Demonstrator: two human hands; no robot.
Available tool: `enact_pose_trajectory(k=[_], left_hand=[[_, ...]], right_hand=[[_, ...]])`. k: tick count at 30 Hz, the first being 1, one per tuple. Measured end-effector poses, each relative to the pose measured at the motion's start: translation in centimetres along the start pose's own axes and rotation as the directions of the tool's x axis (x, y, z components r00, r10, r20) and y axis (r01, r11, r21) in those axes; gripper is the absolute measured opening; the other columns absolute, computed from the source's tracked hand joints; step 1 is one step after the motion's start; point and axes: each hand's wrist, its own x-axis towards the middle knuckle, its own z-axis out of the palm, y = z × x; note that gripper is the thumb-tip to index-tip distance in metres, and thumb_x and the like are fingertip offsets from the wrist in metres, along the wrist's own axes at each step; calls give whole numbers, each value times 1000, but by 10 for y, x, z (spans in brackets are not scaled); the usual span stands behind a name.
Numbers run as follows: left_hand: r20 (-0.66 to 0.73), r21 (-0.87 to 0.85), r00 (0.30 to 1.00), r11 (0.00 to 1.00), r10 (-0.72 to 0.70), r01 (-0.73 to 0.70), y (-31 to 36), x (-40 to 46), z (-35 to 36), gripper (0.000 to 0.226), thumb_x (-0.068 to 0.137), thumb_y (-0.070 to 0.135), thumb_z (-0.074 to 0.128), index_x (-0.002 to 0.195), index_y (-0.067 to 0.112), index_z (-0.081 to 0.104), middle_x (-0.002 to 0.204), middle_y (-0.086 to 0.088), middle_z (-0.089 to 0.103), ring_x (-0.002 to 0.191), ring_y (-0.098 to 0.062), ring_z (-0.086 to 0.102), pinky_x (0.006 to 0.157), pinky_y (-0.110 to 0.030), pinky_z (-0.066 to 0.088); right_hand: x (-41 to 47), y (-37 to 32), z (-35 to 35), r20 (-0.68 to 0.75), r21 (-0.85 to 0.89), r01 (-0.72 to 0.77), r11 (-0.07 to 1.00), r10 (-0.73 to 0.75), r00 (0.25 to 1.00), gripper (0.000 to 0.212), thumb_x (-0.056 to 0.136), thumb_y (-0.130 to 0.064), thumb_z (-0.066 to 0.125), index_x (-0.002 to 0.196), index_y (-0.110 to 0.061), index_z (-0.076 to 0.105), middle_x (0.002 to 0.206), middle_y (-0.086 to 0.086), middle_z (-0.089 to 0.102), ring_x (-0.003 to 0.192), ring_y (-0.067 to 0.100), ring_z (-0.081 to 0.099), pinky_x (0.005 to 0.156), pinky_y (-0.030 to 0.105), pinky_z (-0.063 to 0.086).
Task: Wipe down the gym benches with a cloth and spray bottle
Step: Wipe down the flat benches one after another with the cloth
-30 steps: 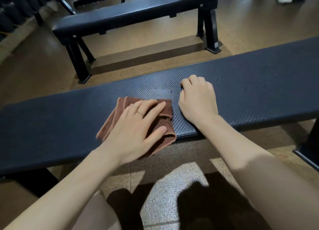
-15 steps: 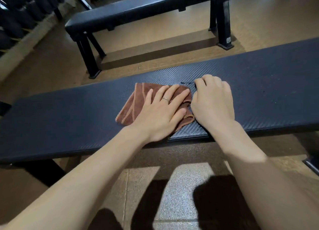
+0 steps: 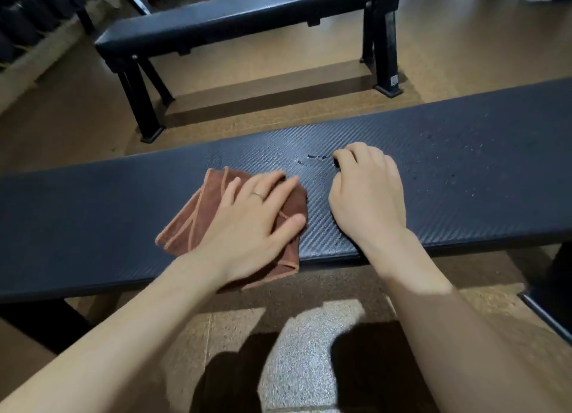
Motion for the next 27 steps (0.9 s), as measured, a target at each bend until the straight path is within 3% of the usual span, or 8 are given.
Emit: enact_pose_trajectory(k=[3, 8, 12, 16, 19, 24, 27], left_hand=[[31, 77, 995, 992, 100, -102, -2, 12, 7, 69, 99, 63, 17, 161, 33, 26, 167, 7, 24, 154, -14, 18, 127, -49, 7], [48, 46, 974, 973, 223, -225, -13, 23, -1, 67, 100, 61, 19, 162, 36, 25, 170, 5, 18, 156, -15, 14, 128, -45, 4], [37, 94, 987, 982, 158, -161, -27, 0, -1, 63, 97, 71, 16, 158, 56, 4, 173, 8, -2, 159, -19, -7, 126, -57, -3], [68, 50, 989, 990, 129, -133, -41, -17, -1, 60, 97, 74, 15, 153, 65, -6, 172, 12, -9, 158, -19, -14, 127, -53, -6], [52, 44, 991, 991, 121, -123, -34, -8, 4, 62, 95, 76, 16, 152, 65, -5, 172, 12, -7, 159, -20, -13, 125, -56, -7], [38, 21, 990, 990, 139, -139, -44, 39, 1, 53, 104, 61, 24, 154, 63, 6, 172, 12, 5, 159, -19, -2, 125, -58, 0], [44, 8, 998, 999, 53, -54, -62, 89, -8, 52, 105, 60, 27, 155, 59, 14, 172, 9, 10, 159, -19, 4, 125, -58, 5]], right_hand=[[0, -3, 3, 2, -22, -16, 1000, 16, 1000, 44, 94, -24, 35, 127, -14, 62, 127, 5, 60, 121, 28, 52, 107, 43, 37], [1, -9, 3, -5, -42, -45, 998, 45, 999, 41, 94, -22, 37, 124, -14, 63, 123, 6, 61, 117, 29, 54, 104, 44, 40], [0, -9, 5, -2, -36, -45, 998, 45, 999, 36, 96, -17, 44, 125, -12, 63, 124, 6, 62, 117, 30, 55, 103, 46, 41], [1, -9, 8, 2, -47, -43, 998, 44, 999, 34, 95, -16, 46, 124, -10, 64, 123, 7, 62, 115, 32, 55, 101, 46, 42], [1, -9, 8, -6, -50, -37, 998, 37, 999, 36, 95, -16, 45, 125, -10, 63, 124, 7, 61, 116, 31, 55, 102, 46, 42], [1, -9, 8, -18, -51, -35, 998, 34, 999, 35, 94, -16, 45, 124, -12, 63, 123, 5, 61, 116, 30, 54, 102, 45, 42], [0, -6, 7, -13, -30, -28, 999, 27, 1000, 36, 96, -16, 46, 127, -13, 62, 128, 4, 61, 119, 27, 53, 105, 44, 42]])
